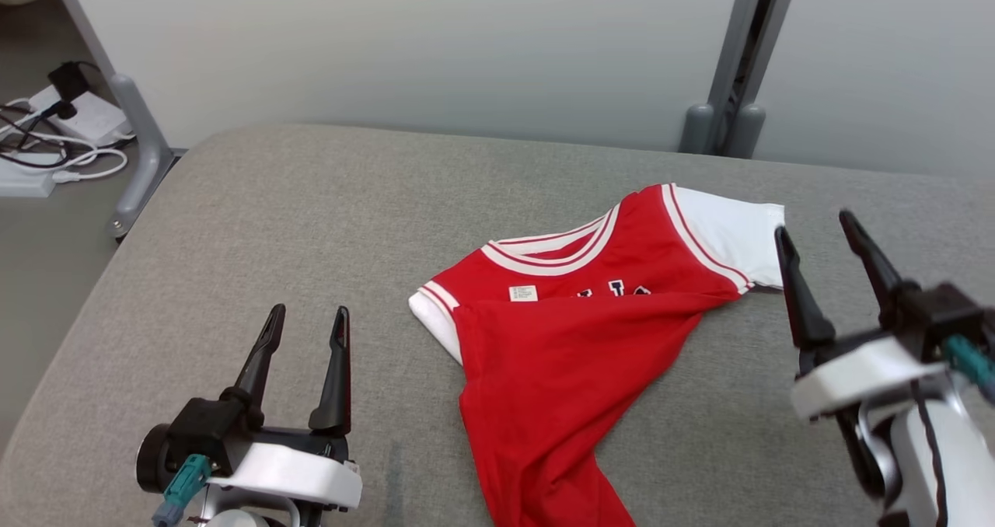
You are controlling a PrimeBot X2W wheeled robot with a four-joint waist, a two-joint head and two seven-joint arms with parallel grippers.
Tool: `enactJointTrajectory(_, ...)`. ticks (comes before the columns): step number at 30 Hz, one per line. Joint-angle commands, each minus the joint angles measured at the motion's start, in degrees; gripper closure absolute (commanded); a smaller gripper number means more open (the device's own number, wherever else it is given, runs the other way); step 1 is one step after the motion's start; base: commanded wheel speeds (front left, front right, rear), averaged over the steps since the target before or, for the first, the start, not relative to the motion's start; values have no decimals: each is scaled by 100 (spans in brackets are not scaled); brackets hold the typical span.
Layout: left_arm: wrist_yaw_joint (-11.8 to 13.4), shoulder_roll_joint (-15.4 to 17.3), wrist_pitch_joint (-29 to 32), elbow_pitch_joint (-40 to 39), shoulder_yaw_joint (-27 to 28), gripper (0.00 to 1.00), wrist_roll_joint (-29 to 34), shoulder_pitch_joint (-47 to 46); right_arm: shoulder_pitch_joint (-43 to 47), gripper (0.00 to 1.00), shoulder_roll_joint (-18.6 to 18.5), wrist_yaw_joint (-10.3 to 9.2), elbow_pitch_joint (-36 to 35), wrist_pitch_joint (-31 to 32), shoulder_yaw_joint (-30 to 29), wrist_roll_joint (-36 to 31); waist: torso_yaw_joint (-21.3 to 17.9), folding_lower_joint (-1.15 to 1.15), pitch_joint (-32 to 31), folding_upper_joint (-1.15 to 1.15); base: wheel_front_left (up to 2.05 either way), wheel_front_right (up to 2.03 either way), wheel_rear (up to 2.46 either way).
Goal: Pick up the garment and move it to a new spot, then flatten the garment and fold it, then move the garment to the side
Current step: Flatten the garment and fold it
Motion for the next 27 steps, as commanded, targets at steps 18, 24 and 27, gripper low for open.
enactJointTrajectory(18, -14, 23, -9, 60, -78, 0, 149, 334, 1788, 0, 676, -4, -1353, -25, -685, -576, -211, 0, -164, 0, 0, 0, 0)
enactJointTrajectory(24, -19, 24, -9, 64, -159, 0, 190, 370, 1820, 0, 693, -4, -1310, -25, -660, -547, -207, 0, -181, 0, 0, 0, 0)
enactJointTrajectory(27, -23, 24, -9, 69, -181, 0, 200, 378, 1828, 0, 695, -4, -1289, -25, -647, -479, -205, 0, -192, 0, 0, 0, 0)
